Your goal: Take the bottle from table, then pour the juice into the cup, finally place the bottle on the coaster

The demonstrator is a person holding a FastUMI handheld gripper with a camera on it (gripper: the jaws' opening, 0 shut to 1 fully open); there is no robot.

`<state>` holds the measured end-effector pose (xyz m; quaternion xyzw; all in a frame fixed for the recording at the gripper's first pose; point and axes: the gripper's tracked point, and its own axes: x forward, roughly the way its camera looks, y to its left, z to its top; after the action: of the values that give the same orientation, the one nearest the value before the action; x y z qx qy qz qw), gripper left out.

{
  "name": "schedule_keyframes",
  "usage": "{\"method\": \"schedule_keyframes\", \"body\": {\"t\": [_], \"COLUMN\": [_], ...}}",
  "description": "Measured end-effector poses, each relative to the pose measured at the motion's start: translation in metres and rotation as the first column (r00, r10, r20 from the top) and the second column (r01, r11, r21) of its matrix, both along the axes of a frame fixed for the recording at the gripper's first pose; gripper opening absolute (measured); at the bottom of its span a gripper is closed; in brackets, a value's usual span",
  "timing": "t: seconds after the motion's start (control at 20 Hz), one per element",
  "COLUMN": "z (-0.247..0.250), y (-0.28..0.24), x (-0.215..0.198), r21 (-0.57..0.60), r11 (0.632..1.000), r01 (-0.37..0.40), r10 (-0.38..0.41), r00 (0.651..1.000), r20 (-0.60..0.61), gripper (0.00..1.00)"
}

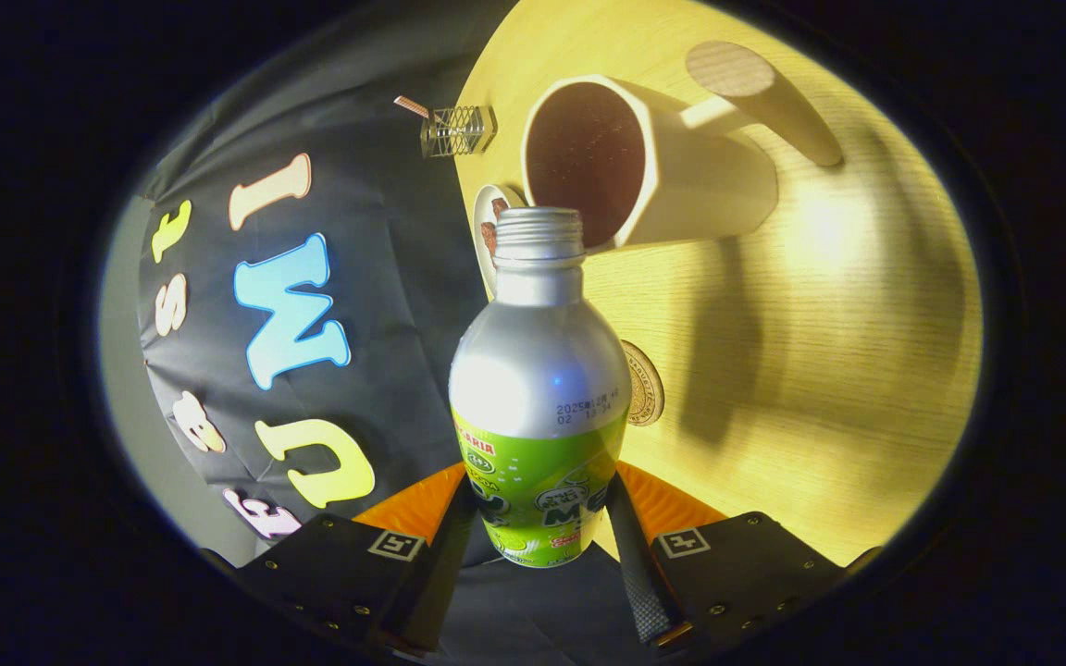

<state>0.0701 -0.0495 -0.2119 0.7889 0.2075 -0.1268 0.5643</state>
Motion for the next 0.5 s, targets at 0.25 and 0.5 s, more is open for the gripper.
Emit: {"method": "schedule_keyframes", "body": {"t": [0.25, 0.5], "z": [0.0025, 0.0043], "y": [0.0057, 0.0071], "x": [-0.0029, -0.0024], "r21": [0.020, 0.039], "r11": [1.000, 0.999], "r01": [-0.005, -0.002], "r10": [0.005, 0.002], "r00": [1.000, 1.000], "r20": [-0.007, -0.006], "gripper": [0.76, 0.76]}}
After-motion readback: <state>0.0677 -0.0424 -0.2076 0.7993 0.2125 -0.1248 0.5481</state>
